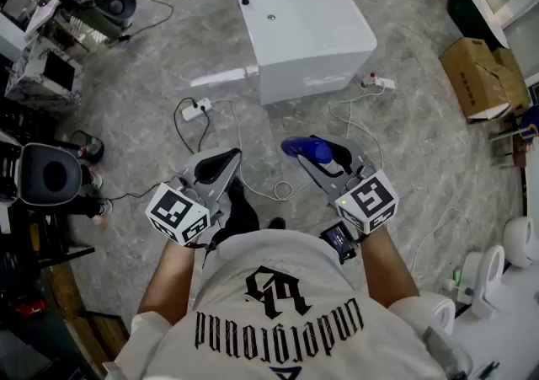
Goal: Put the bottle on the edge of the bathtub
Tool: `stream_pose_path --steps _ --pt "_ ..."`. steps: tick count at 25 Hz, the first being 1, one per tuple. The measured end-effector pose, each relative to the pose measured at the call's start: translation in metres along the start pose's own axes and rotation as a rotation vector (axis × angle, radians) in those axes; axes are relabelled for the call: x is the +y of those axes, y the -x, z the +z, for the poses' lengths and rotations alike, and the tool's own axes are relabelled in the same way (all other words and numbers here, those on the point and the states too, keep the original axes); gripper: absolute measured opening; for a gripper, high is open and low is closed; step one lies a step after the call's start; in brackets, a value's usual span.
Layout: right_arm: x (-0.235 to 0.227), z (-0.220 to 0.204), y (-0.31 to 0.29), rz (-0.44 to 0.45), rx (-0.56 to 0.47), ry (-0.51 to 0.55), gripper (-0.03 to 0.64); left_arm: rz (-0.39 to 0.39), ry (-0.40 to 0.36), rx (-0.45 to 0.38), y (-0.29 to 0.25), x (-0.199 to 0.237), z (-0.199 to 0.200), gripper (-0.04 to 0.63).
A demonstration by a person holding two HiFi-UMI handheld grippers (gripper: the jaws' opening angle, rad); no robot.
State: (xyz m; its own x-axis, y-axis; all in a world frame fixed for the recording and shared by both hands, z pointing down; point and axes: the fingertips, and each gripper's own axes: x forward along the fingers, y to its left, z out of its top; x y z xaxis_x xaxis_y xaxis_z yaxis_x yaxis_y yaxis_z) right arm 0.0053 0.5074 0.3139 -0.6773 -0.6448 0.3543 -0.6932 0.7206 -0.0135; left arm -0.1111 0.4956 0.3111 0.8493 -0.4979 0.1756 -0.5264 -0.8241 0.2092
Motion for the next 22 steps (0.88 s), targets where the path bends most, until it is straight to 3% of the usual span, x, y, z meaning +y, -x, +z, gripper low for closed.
stream_pose_path --steps 10,22 --pt "-0.014 0.009 -0.057 0.001 0.031 0.035 0.155 -0.003 0.026 0.004 0.001 0.062 -0.005 0.008" --pt "-0.037 0.076 -0.185 -0.041 0.015 0.060 0.155 -0.058 0.017 -0.029 0.012 0.200 0.035 0.008"
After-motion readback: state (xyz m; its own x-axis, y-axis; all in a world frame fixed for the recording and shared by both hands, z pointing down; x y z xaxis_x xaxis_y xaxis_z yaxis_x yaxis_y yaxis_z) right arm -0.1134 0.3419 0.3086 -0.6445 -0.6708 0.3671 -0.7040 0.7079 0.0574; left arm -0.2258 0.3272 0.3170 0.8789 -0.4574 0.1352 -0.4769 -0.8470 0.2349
